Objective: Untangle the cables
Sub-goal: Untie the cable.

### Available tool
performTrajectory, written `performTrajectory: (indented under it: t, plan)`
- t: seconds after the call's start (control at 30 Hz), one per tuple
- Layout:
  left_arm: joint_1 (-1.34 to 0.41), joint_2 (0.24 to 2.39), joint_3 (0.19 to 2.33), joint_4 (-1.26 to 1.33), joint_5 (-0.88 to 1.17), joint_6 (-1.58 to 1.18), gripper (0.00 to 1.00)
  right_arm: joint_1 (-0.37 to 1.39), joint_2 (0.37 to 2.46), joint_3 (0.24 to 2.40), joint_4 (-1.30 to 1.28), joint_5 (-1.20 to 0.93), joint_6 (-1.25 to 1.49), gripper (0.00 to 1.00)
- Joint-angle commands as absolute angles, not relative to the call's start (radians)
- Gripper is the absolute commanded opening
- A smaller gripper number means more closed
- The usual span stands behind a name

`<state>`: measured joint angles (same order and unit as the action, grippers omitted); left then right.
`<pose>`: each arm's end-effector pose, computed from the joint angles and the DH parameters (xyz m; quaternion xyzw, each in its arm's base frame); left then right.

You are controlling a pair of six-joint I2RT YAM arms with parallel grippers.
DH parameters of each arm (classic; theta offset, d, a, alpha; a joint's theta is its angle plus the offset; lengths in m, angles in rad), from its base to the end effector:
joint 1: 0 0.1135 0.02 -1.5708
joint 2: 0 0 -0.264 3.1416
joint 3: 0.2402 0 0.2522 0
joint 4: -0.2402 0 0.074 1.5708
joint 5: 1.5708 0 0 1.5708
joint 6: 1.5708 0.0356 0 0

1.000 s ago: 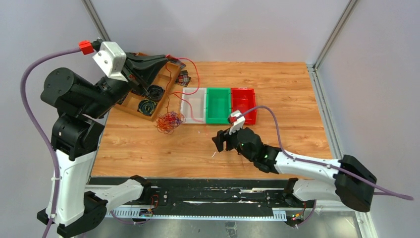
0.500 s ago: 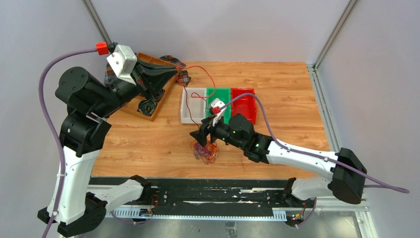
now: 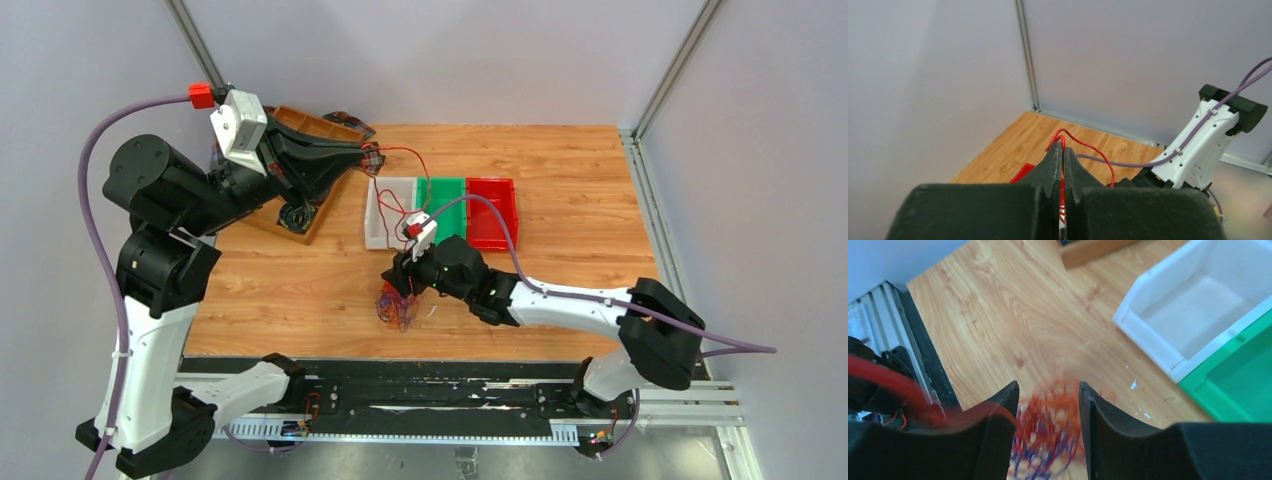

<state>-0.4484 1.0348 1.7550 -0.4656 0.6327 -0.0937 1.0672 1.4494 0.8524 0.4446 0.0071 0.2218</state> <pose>0.1072 -0.0750 0.5730 0.3448 0.5287 -0.3846 0.6735 0.1608 0.2913 0.2708 -0.3092 0.6930 0.3891 0.5222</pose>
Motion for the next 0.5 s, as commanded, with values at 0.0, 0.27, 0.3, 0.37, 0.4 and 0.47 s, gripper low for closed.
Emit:
performTrajectory:
  t: [0.0,0.27,0.3,0.37,0.4,0.47]
  plan:
    - [-0.455,1.033,1.81,-0.399,0.676,-0.151,0.0,1.08,1.533,0.817,0.504,0.012,0.27,0.45]
    - [-0.455,1.039,1.865,-0.412,0.681,-0.176,0.0,1.078,1.648,0.793,0.541,0.035,0.304,0.38]
    - [-0.455,1.042,1.88,-0.415,0.679,-0.172,0.0,1.078,1.65,0.782,0.546,0.043,0.305,0.38]
    - [-0.454,1.051,1.921,-0.414,0.668,-0.168,0.0,1.078,1.654,0.759,0.554,0.071,0.31,0.38]
    - [-0.454,1.059,1.953,-0.41,0.661,-0.164,0.0,1.077,1.656,0.747,0.558,0.084,0.313,0.38]
    - [-0.454,1.076,2.003,-0.395,0.639,-0.153,0.0,1.076,1.66,0.712,0.566,0.107,0.32,0.38]
